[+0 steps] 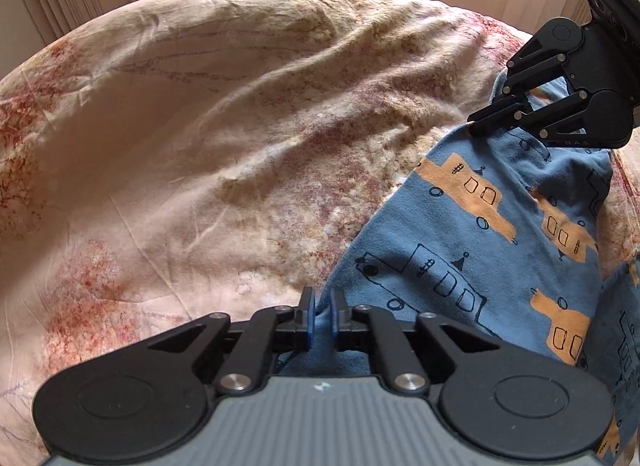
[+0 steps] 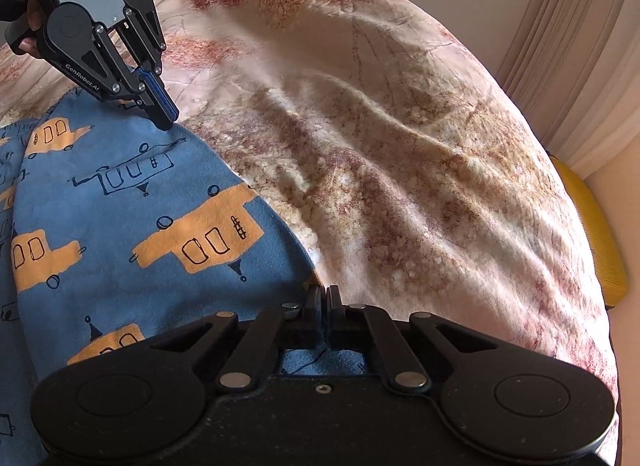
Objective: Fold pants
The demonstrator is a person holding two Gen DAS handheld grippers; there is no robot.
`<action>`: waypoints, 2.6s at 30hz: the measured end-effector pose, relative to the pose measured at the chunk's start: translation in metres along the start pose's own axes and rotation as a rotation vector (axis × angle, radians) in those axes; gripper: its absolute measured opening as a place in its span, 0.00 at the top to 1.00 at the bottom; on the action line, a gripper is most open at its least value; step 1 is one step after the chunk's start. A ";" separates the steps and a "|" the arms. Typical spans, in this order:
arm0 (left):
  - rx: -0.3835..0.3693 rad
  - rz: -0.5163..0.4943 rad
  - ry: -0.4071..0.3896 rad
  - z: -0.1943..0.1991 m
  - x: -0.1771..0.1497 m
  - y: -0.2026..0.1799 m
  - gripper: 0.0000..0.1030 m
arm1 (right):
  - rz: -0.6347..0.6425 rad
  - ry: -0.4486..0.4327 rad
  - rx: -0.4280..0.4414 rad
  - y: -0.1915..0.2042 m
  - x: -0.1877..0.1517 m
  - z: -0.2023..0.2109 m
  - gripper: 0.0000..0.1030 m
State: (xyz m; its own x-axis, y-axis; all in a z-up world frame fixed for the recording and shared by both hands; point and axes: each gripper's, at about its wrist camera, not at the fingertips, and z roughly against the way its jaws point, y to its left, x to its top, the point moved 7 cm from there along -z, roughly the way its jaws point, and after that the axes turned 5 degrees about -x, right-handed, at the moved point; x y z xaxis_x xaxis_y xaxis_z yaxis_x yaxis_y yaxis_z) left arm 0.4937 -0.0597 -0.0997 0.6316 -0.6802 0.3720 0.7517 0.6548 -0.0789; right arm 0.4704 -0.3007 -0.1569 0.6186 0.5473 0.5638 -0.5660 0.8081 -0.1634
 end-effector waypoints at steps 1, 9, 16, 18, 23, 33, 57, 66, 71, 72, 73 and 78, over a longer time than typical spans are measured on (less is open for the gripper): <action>-0.010 0.015 0.003 -0.004 0.003 0.001 0.58 | -0.001 -0.003 -0.002 0.001 -0.001 0.000 0.99; -0.068 0.026 0.071 -0.022 0.006 0.007 0.68 | -0.026 -0.013 0.001 -0.002 -0.002 0.001 0.99; -0.001 0.012 0.019 -0.014 0.000 -0.010 0.99 | -0.028 -0.020 -0.018 0.000 -0.002 0.003 1.00; 0.051 0.066 -0.027 -0.005 -0.001 -0.005 0.99 | -0.026 -0.038 -0.053 0.003 -0.001 0.006 1.00; 0.233 0.056 -0.165 0.031 0.007 -0.008 0.99 | -0.008 -0.093 -0.144 0.007 0.010 0.017 1.00; 0.377 0.080 -0.231 0.014 0.058 0.015 0.99 | -0.031 -0.117 -0.358 -0.036 0.053 0.002 1.00; 0.134 0.348 -0.210 0.068 -0.043 0.104 0.01 | -0.023 -0.148 -0.116 -0.004 0.083 -0.024 0.11; 0.017 0.242 -0.128 0.044 -0.049 0.087 0.56 | 0.053 -0.053 -0.106 0.002 0.099 -0.047 0.54; -0.014 0.269 -0.093 0.040 -0.048 0.087 0.95 | 0.059 0.018 -0.113 0.002 0.095 -0.060 0.77; -0.003 0.265 -0.098 0.041 -0.048 0.086 0.98 | 0.062 0.019 -0.124 0.004 0.094 -0.061 0.89; 0.011 0.264 -0.109 0.043 -0.048 0.085 0.99 | 0.067 0.019 -0.129 0.006 0.094 -0.061 0.93; 0.188 0.293 -0.170 0.061 -0.045 0.089 1.00 | 0.075 -0.014 -0.173 0.010 0.092 -0.046 1.00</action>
State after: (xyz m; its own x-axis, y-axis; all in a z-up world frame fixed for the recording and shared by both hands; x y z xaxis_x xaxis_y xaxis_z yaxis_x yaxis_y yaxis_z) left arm 0.5203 0.0492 -0.0666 0.7619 -0.4013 0.5084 0.4861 0.8730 -0.0392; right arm 0.5467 -0.2324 -0.1445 0.5704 0.6050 0.5556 -0.5070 0.7915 -0.3414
